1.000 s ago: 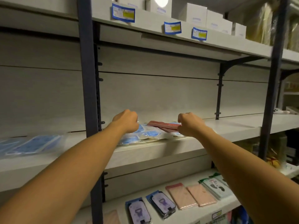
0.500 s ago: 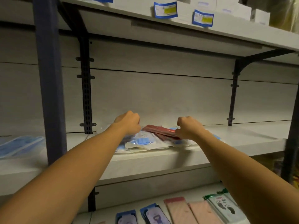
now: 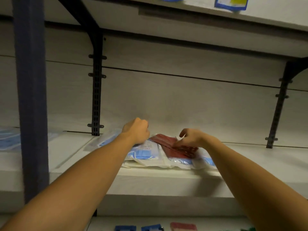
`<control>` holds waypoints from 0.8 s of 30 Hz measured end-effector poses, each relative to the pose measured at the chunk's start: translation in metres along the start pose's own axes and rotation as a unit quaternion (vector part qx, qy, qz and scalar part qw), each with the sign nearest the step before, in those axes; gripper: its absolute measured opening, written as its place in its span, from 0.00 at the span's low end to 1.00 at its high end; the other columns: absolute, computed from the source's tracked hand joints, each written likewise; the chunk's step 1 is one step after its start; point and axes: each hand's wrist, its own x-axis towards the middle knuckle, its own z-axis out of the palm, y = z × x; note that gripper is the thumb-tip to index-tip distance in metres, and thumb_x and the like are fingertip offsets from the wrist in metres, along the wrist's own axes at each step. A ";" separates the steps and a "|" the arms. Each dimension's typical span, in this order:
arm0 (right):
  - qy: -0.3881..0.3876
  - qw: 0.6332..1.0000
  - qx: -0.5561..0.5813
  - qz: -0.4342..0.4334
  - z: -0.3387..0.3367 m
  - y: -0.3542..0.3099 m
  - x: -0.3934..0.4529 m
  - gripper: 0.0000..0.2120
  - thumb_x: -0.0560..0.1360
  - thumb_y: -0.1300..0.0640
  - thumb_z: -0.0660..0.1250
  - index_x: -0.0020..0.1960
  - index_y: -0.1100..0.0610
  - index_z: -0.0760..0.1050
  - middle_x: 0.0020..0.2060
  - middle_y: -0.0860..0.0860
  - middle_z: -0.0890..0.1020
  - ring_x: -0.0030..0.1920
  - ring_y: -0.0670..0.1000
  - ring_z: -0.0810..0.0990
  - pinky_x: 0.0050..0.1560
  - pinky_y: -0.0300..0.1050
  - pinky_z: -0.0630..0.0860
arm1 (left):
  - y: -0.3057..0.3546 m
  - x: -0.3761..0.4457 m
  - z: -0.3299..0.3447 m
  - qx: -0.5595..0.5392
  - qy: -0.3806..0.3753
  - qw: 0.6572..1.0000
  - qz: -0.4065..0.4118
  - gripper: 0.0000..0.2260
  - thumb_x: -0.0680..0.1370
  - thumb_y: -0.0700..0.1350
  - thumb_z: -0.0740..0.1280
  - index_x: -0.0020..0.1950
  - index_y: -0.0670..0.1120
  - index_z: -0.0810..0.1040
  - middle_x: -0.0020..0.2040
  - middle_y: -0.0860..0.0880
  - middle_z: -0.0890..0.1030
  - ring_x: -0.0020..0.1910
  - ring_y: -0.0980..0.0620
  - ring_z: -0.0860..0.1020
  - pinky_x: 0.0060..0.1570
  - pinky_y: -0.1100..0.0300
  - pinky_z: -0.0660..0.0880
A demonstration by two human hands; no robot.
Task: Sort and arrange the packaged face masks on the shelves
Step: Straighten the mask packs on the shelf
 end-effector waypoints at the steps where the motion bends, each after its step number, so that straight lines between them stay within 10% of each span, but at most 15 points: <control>1: -0.009 1.000 0.018 0.000 0.003 0.003 0.004 0.37 0.65 0.34 0.77 0.68 0.52 0.74 0.61 0.53 0.79 0.57 0.55 0.78 0.57 0.49 0.78 | 0.002 0.001 0.006 -0.005 0.001 1.000 -0.006 0.15 0.80 0.46 0.62 0.65 0.46 0.78 0.62 0.41 0.80 0.57 0.38 0.79 0.54 0.51 0.78; 7: 0.003 0.977 0.211 -0.013 0.017 0.024 0.022 0.29 0.64 0.44 0.82 0.61 0.49 0.77 0.54 0.49 0.82 0.53 0.52 0.82 0.61 0.49 0.79 | 0.013 0.012 0.019 -0.045 0.008 0.998 -0.035 0.17 0.78 0.47 0.63 0.67 0.47 0.76 0.61 0.41 0.80 0.58 0.39 0.79 0.55 0.50 0.78; 14: 0.081 0.841 0.534 0.024 0.020 0.048 0.020 0.14 0.71 0.62 0.78 0.54 0.64 0.81 0.37 0.56 0.86 0.33 0.53 0.85 0.34 0.44 0.82 | 0.042 0.031 0.020 -0.265 0.017 0.960 -0.094 0.11 0.76 0.47 0.68 0.36 0.44 0.74 0.41 0.42 0.80 0.47 0.41 0.81 0.38 0.59 0.68; 24: 0.089 0.808 0.582 0.020 0.015 0.049 0.030 0.12 0.73 0.61 0.75 0.55 0.60 0.80 0.40 0.56 0.86 0.35 0.54 0.85 0.33 0.45 0.81 | 0.054 0.019 0.036 -0.167 -0.093 0.979 -0.070 0.32 0.60 0.74 0.75 0.30 0.46 0.70 0.30 0.50 0.73 0.30 0.50 0.72 0.31 0.58 0.65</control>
